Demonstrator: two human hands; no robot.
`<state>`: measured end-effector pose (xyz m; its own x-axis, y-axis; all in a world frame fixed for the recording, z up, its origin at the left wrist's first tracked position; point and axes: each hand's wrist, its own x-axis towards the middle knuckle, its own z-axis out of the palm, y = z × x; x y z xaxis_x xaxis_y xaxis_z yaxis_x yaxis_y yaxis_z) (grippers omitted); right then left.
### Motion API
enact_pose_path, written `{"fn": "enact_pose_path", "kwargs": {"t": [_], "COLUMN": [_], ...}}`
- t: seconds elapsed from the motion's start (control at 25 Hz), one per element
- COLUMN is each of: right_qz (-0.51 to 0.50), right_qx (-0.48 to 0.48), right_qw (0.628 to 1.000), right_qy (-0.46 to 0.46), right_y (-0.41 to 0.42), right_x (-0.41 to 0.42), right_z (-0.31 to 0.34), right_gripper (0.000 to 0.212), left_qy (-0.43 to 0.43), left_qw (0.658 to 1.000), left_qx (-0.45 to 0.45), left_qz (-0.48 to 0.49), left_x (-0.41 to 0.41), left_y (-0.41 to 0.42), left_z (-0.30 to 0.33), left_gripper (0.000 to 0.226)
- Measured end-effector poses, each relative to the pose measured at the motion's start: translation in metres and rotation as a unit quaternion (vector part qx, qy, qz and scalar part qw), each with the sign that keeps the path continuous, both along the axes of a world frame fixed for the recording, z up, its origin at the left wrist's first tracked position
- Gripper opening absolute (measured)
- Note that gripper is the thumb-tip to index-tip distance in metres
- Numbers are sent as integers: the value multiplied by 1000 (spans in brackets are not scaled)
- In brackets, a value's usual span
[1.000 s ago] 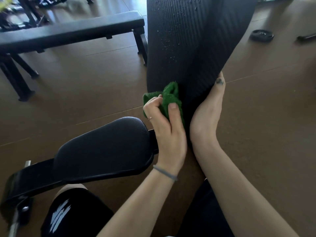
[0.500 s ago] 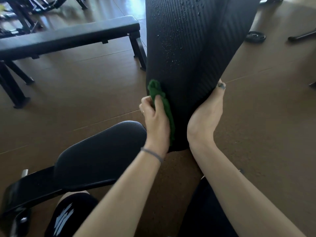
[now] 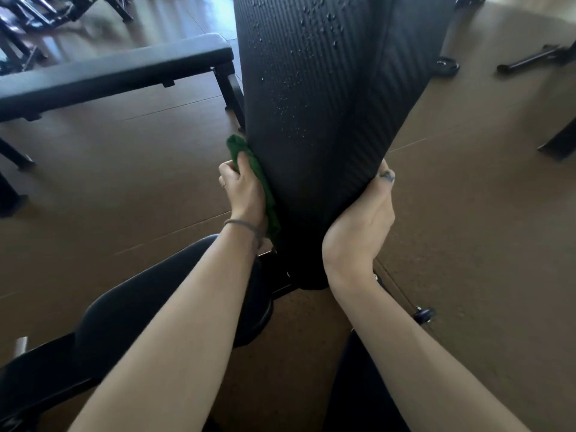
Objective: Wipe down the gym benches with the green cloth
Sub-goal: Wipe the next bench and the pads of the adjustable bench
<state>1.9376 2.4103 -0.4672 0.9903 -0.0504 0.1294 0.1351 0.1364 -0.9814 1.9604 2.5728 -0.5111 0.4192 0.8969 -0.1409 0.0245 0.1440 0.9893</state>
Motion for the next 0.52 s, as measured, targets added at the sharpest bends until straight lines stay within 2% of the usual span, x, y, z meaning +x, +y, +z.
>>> {"fn": "enact_pose_path", "kwargs": {"t": [0.12, 0.28, 0.4, 0.52], "right_qz": [-21, -25, -33, -32], "right_qx": [-25, -21, -35, -35], "right_qw": [999, 999, 999, 999], "right_qy": [3, 13, 11, -21], "right_y": [2, 2, 2, 2], "right_x": [6, 6, 8, 5], "right_z": [-2, -8, -9, -11], "right_gripper": [75, 74, 76, 73], "left_qy": [-34, -104, -81, -15], "left_qw": [999, 994, 991, 998], "left_qx": [-30, 30, 102, 65], "left_qz": [-13, -26, -1, 22], "left_x": [-24, -46, -22, 8], "left_y": [-34, -88, -49, 13], "left_z": [-8, -11, -4, -16], "left_gripper": [43, 33, 29, 37]}}
